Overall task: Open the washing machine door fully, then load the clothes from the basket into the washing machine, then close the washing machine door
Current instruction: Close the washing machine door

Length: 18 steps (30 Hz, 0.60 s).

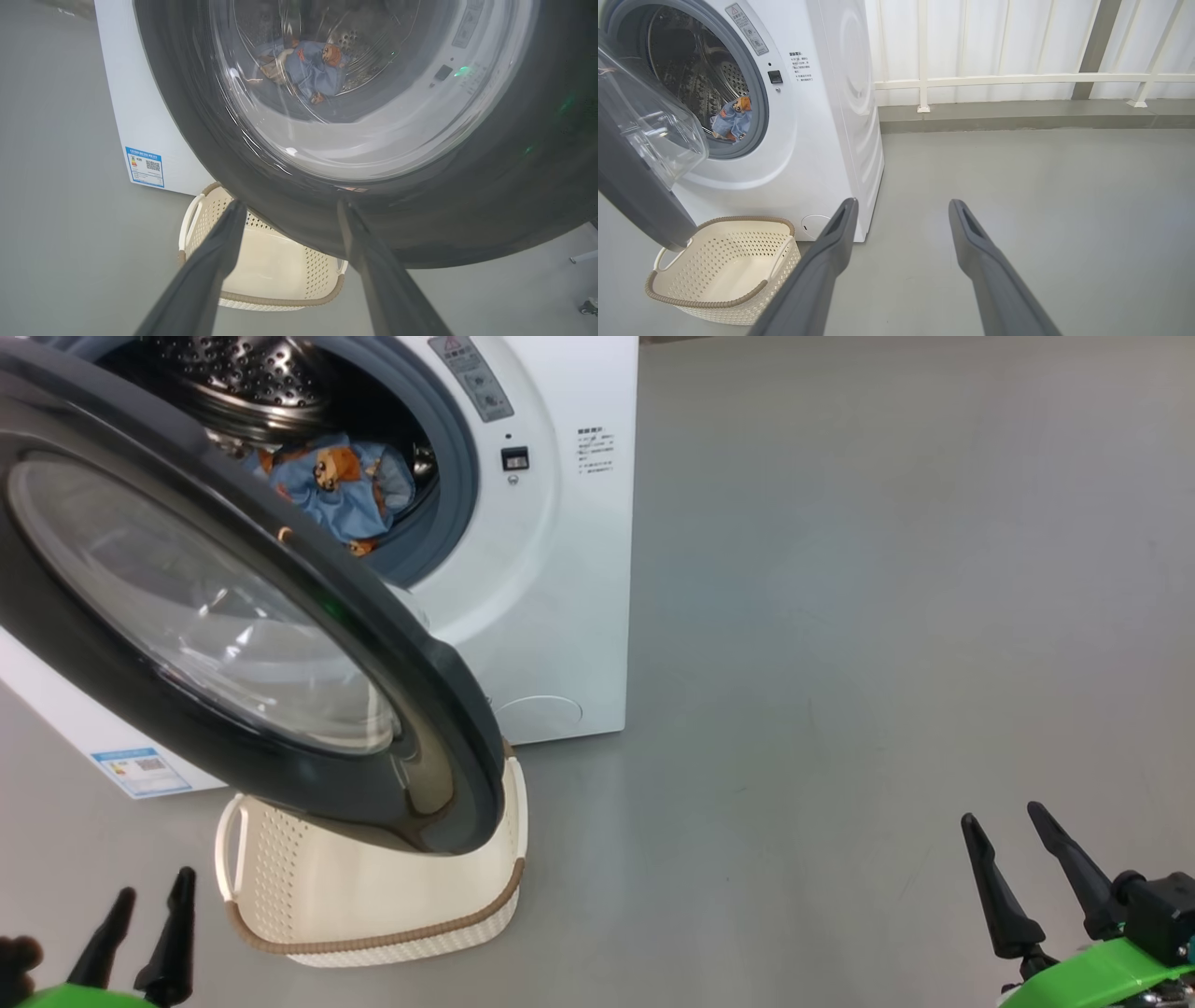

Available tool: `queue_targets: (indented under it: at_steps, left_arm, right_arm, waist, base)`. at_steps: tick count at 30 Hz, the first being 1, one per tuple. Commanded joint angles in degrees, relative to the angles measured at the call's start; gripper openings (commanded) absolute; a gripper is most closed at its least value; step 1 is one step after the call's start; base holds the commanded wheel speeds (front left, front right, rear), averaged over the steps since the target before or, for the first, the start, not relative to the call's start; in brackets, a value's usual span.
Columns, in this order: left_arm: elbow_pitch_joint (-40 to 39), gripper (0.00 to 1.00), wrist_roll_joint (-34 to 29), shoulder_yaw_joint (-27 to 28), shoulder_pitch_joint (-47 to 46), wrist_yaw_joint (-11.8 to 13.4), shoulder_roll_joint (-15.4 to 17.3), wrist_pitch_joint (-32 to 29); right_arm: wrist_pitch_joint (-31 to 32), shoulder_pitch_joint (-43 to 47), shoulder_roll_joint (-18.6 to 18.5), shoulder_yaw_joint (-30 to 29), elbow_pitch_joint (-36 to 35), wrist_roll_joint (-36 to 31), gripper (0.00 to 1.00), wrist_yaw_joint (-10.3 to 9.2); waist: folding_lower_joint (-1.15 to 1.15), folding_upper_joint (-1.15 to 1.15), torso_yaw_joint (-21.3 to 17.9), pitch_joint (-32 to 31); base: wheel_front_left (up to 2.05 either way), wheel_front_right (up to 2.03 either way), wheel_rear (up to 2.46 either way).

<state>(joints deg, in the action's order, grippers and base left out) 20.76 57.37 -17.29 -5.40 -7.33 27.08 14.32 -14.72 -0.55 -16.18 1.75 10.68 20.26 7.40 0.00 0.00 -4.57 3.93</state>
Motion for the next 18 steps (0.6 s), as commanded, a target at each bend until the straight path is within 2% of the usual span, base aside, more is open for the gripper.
queue_targets:
  at_steps: [1, 8, 13, 18]
  left_arm:
    - [-1.5, 1.0, -3.1, 4.9, 0.2, -0.2, 0.8, 0.7]
    - [-4.4, 1.0, -16.7, 14.0, 4.1, -0.2, -5.6, 0.7]
    - [-7.5, 1.0, -26.6, 18.3, 6.4, -0.2, -9.0, 0.7]
    - [-10.1, 1.0, -32.7, 21.9, 7.7, -0.2, -12.8, 0.7]
  right_arm:
    - [-0.3, 0.5, -1.3, 0.8, -1.5, -0.2, 1.0, 0.09]
    - [-0.3, 0.8, -1.6, 0.6, -1.8, 0.1, 1.0, 0.09]
    - [-0.3, 1.2, -1.4, 0.6, -2.1, 0.0, 1.0, 0.09]
    - [-0.3, 1.2, -1.1, 0.5, -2.1, -0.1, 1.0, 0.09]
  waist:
    - [0.0, 0.0, -0.3, -0.4]
    - [0.0, 0.0, -0.7, -1.2]
    - [0.0, 0.0, -0.7, -1.6]
    - [0.0, 0.0, -0.5, -1.4]
  base:
    - [0.0, 0.0, 0.0]
    - [0.0, 0.0, 0.0]
    - [0.0, 0.0, 0.0]
    - [0.0, 0.0, 0.0]
